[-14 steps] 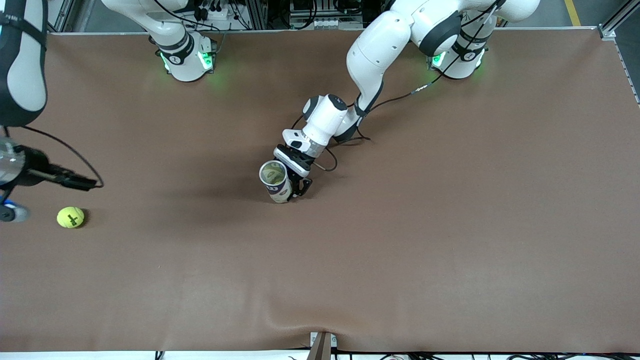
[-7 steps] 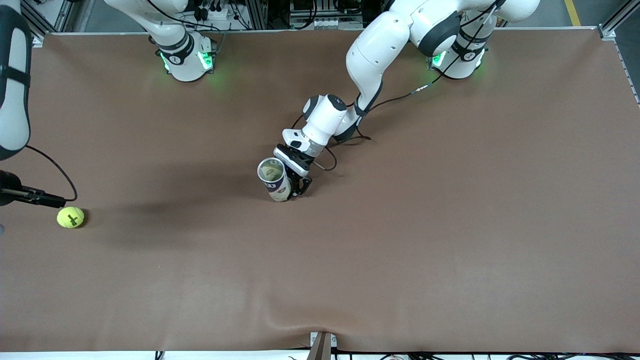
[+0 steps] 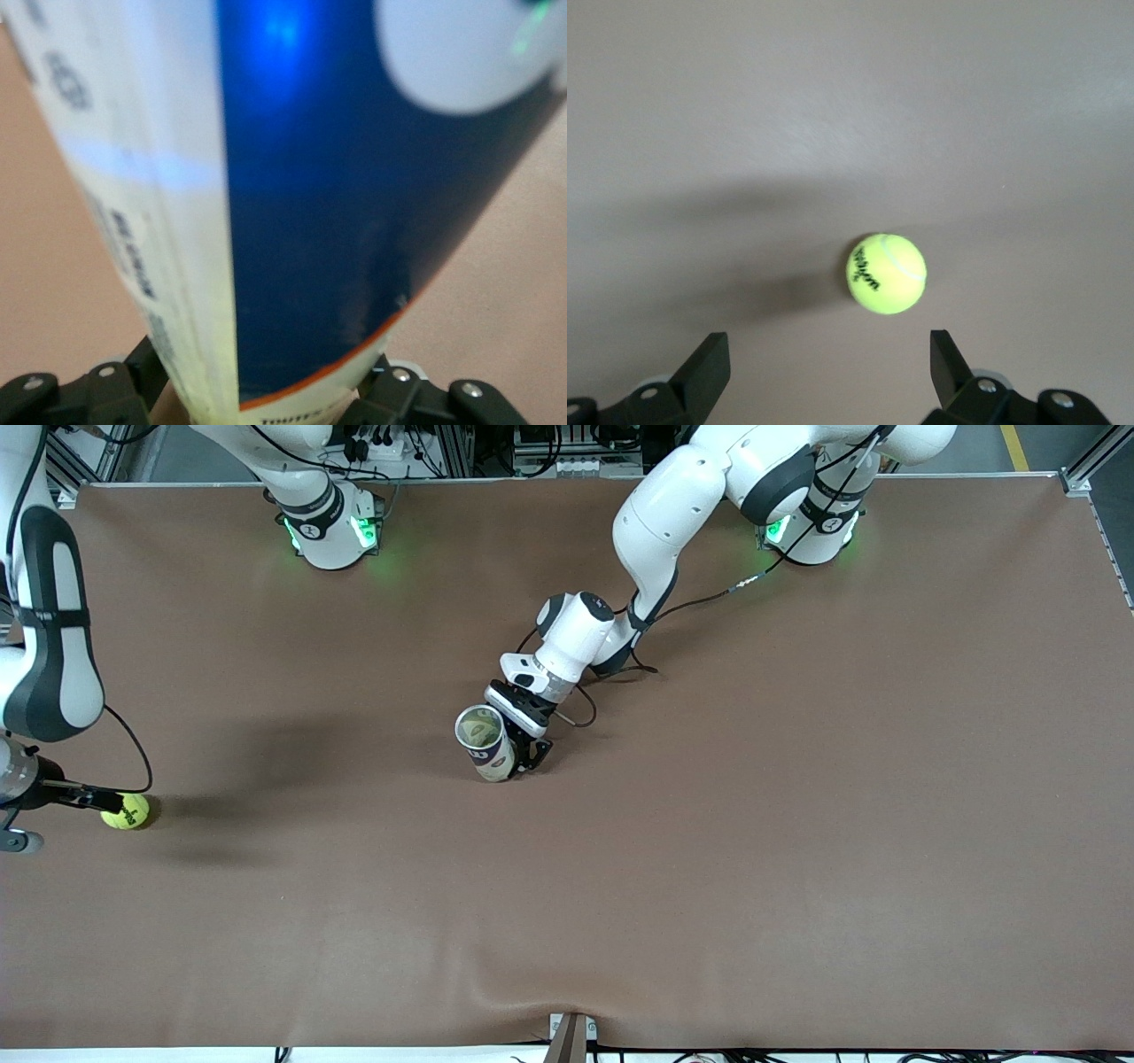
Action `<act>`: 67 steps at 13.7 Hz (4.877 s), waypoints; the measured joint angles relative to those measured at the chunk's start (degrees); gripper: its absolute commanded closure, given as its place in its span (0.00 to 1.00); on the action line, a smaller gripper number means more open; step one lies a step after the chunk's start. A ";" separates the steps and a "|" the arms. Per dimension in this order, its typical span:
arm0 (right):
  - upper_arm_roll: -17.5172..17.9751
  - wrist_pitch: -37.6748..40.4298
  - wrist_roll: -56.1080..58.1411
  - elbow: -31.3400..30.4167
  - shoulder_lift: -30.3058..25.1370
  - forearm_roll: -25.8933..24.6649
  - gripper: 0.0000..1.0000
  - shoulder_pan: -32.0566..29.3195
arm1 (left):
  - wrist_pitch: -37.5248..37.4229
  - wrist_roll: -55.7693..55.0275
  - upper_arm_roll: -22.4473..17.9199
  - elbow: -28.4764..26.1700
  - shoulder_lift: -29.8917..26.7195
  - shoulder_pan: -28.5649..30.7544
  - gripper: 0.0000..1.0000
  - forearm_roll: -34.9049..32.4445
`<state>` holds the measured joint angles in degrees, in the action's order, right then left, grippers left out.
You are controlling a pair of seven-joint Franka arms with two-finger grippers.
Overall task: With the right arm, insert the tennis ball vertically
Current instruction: 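Grasp the second tennis ball with the right gripper, then carry the second ball over the can opening with the right gripper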
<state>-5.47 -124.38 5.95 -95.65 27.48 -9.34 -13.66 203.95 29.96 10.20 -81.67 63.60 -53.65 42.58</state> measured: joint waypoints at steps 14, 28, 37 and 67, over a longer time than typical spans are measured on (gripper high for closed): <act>0.58 -10.59 18.84 -0.15 11.06 0.01 0.00 -4.97 | 0.00 -0.23 0.00 0.01 0.00 0.00 0.15 0.03; 1.75 0.11 17.25 7.47 9.21 3.89 1.00 -2.07 | 0.00 -0.28 0.00 0.02 0.00 -0.02 0.15 0.04; 2.63 28.68 -5.56 18.08 0.08 10.21 1.00 9.03 | -0.01 -0.34 0.01 0.14 0.00 -0.12 0.15 0.52; 3.06 28.24 -66.20 18.43 4.33 14.00 0.55 50.90 | 0.01 -0.34 0.01 0.17 0.00 -0.18 0.15 0.59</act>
<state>-2.40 -96.13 -60.25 -77.22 31.81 4.65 37.24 203.96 29.62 10.20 -81.50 63.60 -53.83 43.17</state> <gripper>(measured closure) 0.330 0.145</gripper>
